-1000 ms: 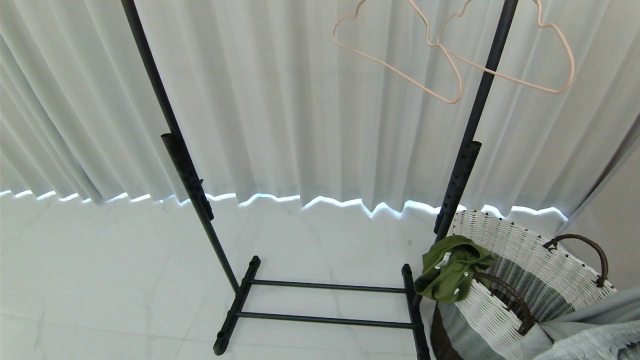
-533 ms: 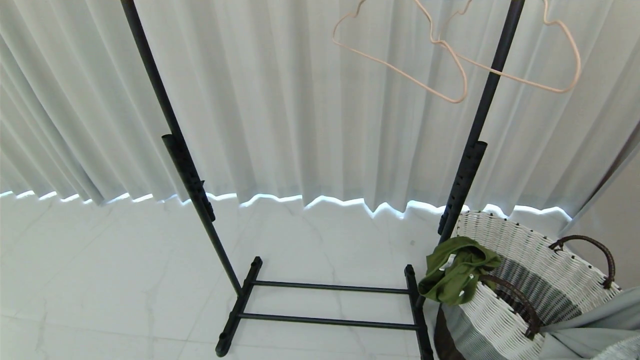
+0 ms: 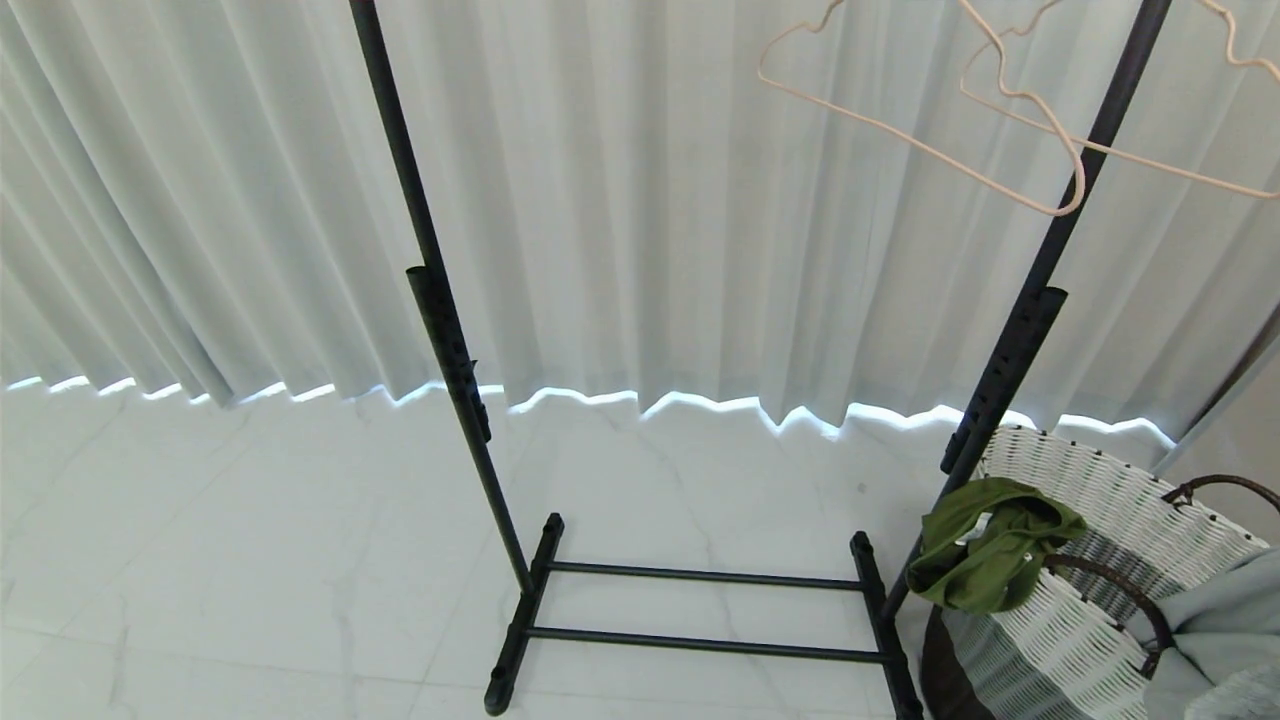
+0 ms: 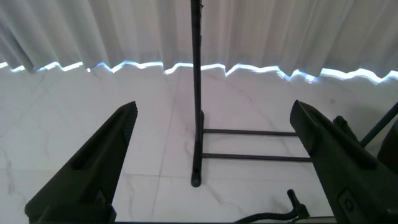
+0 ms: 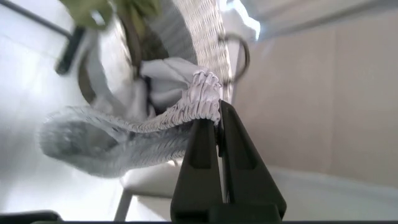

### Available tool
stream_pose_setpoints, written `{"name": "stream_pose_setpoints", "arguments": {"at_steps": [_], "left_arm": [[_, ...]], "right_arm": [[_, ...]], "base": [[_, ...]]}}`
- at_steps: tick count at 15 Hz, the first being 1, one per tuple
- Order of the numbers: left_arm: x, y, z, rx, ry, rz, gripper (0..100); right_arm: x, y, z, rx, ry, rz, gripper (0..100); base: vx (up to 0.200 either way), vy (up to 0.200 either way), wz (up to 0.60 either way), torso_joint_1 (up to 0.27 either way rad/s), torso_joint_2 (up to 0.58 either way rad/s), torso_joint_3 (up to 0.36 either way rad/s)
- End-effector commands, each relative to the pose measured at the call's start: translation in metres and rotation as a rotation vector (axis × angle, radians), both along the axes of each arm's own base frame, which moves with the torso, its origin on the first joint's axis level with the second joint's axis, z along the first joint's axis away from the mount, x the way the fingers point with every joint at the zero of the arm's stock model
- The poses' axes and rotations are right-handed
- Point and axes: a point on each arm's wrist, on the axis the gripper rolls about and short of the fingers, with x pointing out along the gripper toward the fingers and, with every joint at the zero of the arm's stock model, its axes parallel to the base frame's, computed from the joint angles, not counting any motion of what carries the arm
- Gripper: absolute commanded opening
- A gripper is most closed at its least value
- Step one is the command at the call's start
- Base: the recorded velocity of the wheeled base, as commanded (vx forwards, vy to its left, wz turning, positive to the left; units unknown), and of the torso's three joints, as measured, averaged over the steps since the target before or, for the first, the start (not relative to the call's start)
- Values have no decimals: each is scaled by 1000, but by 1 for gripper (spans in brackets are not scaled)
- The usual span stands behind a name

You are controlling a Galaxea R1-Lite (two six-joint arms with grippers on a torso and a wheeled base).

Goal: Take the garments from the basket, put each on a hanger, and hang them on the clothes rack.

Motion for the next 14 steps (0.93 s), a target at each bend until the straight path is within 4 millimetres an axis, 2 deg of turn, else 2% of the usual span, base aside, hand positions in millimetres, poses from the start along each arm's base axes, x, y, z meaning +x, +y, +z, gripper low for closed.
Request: {"name": "stream_pose_setpoints", "arguments": {"at_steps": [1, 6, 14], "left_arm": [[0, 0, 0, 0, 0, 1, 100], [0, 0, 0, 27, 1, -1, 100], [0, 0, 3, 27, -19, -7, 100]], "right_arm": [[3, 2, 5, 3, -7, 35, 0], [13, 16, 28, 23, -54, 187, 0], [16, 49, 56, 236, -97, 425, 0]], "base": [[0, 0, 0, 0, 0, 0], [0, 0, 0, 0, 0, 0], [0, 0, 0, 0, 0, 0]]}}
